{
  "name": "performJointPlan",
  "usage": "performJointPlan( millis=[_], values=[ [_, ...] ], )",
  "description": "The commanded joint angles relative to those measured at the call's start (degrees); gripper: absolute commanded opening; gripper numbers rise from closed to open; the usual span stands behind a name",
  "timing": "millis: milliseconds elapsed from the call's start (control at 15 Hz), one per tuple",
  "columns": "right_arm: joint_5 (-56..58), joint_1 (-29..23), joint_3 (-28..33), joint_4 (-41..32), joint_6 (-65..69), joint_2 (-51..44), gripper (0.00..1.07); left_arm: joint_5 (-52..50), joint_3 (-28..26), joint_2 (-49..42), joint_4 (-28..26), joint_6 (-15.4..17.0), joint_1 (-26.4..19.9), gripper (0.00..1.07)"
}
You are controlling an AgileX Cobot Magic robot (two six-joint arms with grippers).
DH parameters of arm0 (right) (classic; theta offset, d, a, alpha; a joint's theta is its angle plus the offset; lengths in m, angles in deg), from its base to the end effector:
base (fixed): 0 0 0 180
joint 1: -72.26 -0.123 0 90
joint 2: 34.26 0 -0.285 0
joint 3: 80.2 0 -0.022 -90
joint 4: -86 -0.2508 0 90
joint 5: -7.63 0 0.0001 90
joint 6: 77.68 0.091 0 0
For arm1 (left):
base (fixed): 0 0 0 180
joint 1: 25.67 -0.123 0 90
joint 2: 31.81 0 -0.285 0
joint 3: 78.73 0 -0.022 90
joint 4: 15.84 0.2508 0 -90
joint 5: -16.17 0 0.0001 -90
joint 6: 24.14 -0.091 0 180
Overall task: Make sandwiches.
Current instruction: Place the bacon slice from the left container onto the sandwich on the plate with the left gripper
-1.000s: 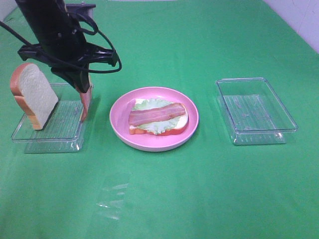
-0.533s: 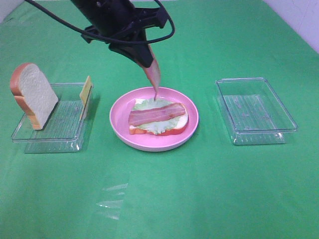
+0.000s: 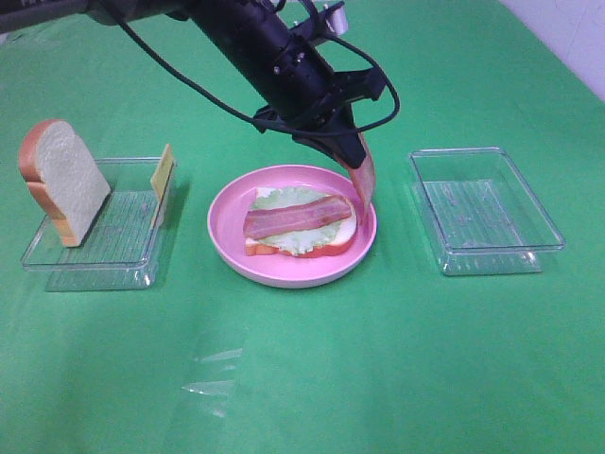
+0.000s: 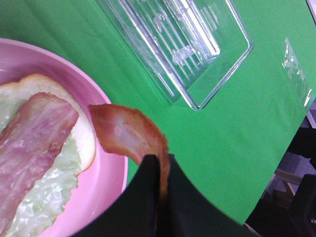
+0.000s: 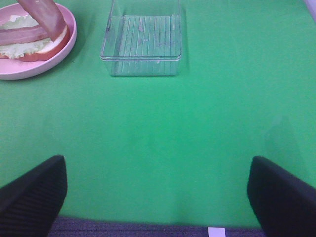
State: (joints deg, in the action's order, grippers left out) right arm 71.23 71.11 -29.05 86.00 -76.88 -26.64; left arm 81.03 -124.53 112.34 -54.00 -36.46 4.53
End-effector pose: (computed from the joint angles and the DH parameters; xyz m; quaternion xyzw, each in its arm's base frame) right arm -0.0026 -0.0001 0.2608 -0.0027 0.8762 0.0082 0.4819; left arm 0.4161 -0.3011 0.2055 0.2512 0.9055 -0.3307 0.0877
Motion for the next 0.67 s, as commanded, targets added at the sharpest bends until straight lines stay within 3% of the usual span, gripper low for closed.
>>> performJointPlan(
  millis=[67, 200, 400, 667],
  values=[
    [-0.2, -0.1, 0.1, -0.3, -0.3, -1.7, 0.94, 1.3, -1.3, 2.5, -0.3, 0.4, 0.5, 0.00],
    [-0.2, -0.1, 0.1, -0.3, -0.3, -1.7, 0.94, 1.3, -1.3, 3.3, 2.6, 0.5, 0.3, 0.00],
    [-0.2, -0.1, 0.1, -0.3, -0.3, -1.7, 0.94, 1.3, -1.3, 3.4, 14.6, 6.3, 0.3, 0.00],
    [-0.2, -0.1, 0.1, -0.3, -0.3, -1.7, 0.94, 0.6, -1.3, 3.4, 22.3, 11.8, 0.3, 0.00]
  ],
)
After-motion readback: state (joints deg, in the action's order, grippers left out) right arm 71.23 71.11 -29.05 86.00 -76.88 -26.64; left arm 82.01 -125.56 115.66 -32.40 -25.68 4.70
